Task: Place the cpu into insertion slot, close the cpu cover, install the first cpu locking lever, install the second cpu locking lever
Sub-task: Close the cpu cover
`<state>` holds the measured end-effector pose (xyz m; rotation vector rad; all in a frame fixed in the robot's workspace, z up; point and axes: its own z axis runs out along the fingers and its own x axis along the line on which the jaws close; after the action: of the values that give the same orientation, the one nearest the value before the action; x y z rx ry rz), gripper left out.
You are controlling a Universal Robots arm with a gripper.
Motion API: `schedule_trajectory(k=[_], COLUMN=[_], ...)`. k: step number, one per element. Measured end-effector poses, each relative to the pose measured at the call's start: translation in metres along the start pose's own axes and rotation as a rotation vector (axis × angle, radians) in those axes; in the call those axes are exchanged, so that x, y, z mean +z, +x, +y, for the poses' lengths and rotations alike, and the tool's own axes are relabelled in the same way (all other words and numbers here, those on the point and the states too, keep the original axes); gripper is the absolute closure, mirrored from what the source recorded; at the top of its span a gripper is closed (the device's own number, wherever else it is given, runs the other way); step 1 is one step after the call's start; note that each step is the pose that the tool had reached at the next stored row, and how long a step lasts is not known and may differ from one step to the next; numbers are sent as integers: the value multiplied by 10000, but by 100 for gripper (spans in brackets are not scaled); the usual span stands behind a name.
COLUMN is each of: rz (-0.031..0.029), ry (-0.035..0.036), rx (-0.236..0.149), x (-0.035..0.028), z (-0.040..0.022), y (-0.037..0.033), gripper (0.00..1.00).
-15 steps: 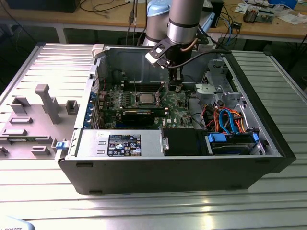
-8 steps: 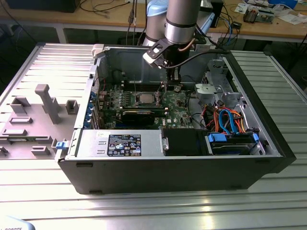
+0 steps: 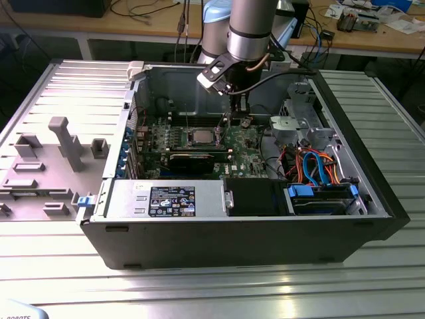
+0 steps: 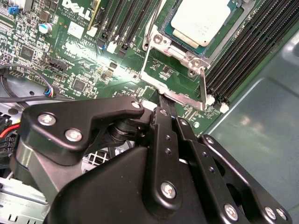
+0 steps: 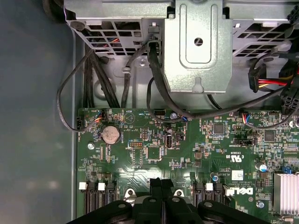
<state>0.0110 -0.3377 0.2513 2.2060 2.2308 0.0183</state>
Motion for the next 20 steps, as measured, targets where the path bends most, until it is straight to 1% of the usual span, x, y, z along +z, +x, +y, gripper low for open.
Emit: schedule_trajectory(k=[4,20], rz=[0,0], ry=[0,0], rx=[-2,-2], x=[0,2], z=[-19,-44], y=[0,0], gripper=[89,89])
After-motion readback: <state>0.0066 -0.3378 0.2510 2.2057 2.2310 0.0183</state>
